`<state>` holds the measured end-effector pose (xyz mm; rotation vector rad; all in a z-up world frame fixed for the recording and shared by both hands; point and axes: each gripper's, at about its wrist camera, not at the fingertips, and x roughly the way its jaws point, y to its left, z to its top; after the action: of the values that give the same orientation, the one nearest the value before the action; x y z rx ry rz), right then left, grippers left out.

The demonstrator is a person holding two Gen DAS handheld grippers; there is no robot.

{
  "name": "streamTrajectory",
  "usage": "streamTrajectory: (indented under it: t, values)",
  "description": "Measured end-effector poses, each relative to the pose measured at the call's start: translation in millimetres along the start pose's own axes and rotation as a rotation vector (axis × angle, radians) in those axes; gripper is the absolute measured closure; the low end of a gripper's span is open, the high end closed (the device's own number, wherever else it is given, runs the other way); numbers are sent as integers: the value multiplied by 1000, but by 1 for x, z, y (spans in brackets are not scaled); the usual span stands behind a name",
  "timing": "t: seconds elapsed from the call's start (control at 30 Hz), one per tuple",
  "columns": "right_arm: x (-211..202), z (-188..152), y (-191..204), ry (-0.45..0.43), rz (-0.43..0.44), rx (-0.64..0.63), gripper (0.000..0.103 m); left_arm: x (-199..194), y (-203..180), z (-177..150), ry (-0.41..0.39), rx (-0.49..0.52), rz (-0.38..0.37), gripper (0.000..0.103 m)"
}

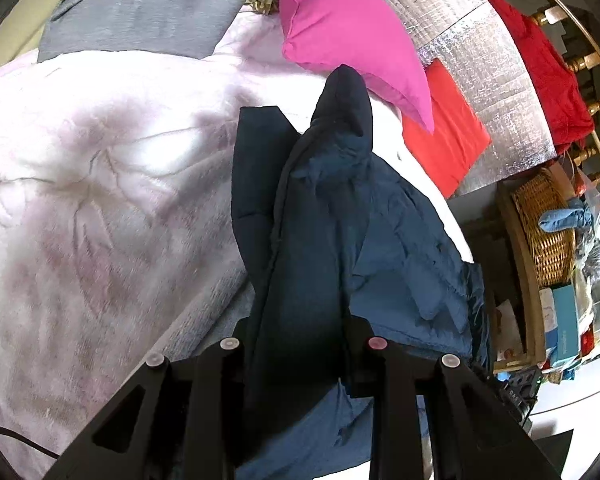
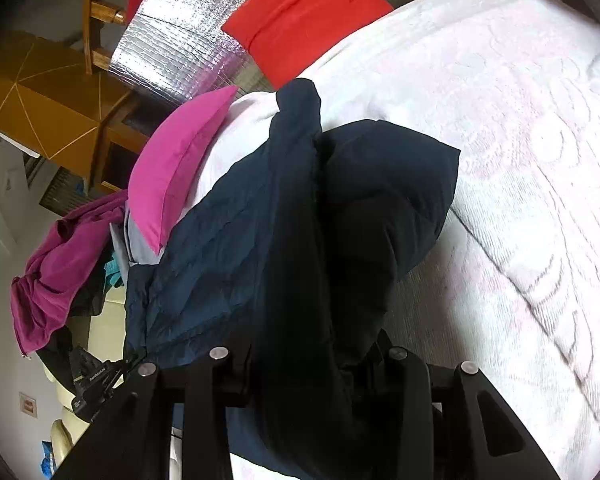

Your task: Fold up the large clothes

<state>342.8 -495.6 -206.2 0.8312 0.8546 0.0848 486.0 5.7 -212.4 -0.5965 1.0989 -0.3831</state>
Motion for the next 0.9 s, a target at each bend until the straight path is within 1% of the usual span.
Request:
streamTrajectory:
  t: [0.07,0.1,0.13,0.2,0.23,0.27,0.3,0.37,0.4,0.43,0.47,0.5,0.57,0.6,0.63,0.67,0.7,0.73,0.77,0.83,0.9]
  values:
    - [3,-3,-3,7,-20,-8,62,7,2,2,9,0,15,74]
    - [7,-4,-7,14,-27,-4,62,10,4,2,12,4,28,70]
    - [9,-5,-12,23,-24,9,62,15,5,2,11,7,52,60]
    - [11,-6,-18,27,-23,35,59,22,4,2,13,28,108,47]
    - [11,-7,-19,26,-25,41,56,24,4,2,10,30,121,41]
    - [9,-8,-20,26,-28,46,50,24,5,1,8,18,141,37]
    - [5,-9,-21,17,-42,55,48,21,6,0,6,6,154,33]
    - [-5,-11,-23,-5,-60,73,36,13,6,-3,-13,-3,159,33]
    - [-14,-13,-25,-24,-62,89,34,5,6,-7,-38,-15,178,33]
    - [-21,-15,-24,-39,-60,104,32,-6,5,-11,-82,-21,201,33]
    - [-31,-17,-26,-66,-64,118,32,-14,4,-14,-122,-21,212,33]
    - [-46,-21,-26,-114,-79,121,32,-26,2,-19,-169,-20,225,33]
    - [-68,-29,-21,-193,-89,91,30,-45,-4,-28,-243,-9,222,33]
    - [-77,-35,-15,-221,-72,60,30,-50,-7,-34,-269,0,209,33]
    - [-83,-42,-3,-240,-37,6,32,-55,-11,-41,-287,14,195,32]
    - [-85,-46,5,-248,-20,-28,40,-57,-17,-49,-293,35,183,32]
    - [-83,-54,20,-245,3,-87,44,-57,-22,-54,-289,55,177,32]
    - [-77,-61,33,-222,29,-132,52,-53,-31,-63,-273,93,176,32]
    - [-68,-68,43,-196,48,-160,57,-50,-35,-72,-259,124,183,32]
    - [-48,-78,59,-144,45,-200,58,-37,-51,-85,-223,210,218,32]
    - [-27,-87,66,-104,25,-225,58,-27,-58,-94,-195,270,250,32]
